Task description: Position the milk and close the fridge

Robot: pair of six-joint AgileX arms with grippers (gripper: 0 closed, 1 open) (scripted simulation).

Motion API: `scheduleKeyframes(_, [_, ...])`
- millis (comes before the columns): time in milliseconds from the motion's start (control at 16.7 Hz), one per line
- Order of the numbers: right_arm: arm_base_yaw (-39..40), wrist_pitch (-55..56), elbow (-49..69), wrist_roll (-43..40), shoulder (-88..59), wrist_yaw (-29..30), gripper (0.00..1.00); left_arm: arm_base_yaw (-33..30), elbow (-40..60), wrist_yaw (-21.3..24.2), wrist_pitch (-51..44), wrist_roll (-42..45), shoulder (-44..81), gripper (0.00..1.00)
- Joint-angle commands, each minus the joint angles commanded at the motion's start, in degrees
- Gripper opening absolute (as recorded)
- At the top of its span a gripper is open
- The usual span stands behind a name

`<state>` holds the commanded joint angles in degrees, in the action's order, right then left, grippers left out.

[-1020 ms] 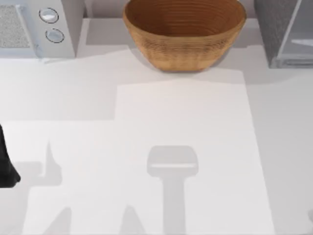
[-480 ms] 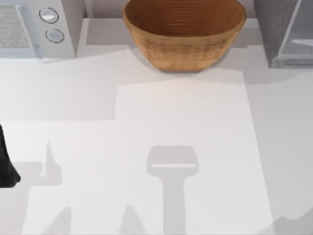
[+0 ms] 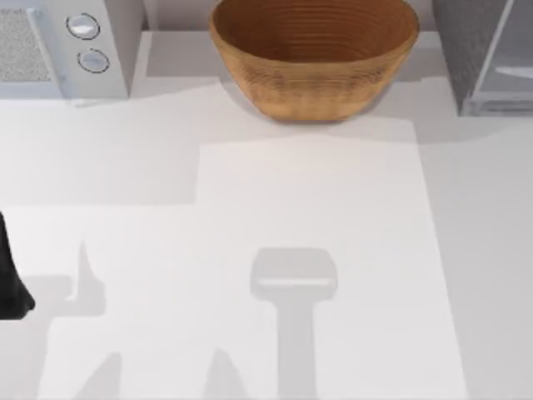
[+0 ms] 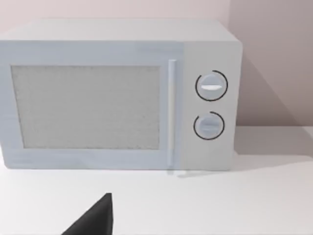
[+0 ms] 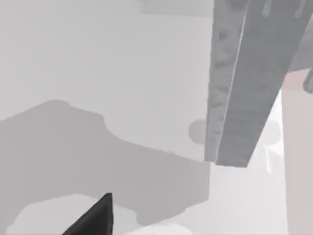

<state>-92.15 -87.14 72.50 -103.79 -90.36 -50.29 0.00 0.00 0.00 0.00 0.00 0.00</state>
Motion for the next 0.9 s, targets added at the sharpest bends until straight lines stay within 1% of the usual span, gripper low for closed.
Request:
scheduleKeyframes(180, [-6.50,0.41,2.60,-9.29,-9.20,-2.94,1.00,0.00,0.00,0.00,0.00,0.00,0.00,1.00])
scheduleKeyframes(360, [-11.11,1.35,4.21,-14.09,-13.89,-3.90,1.00,0.00,0.00,0.00,0.00,0.00,0.00,1.00])
scheduleKeyframes(720, [-11.34,1.46,4.22,-14.40,-14.19,-3.84,1.00,0.00,0.00,0.00,0.00,0.00,0.00,1.00])
scheduleKeyframes(900, [-10.24,4.88,4.26,-10.68,-14.07,-3.97,1.00,0.00,0.00,0.00,0.00,0.00,0.00,1.00])
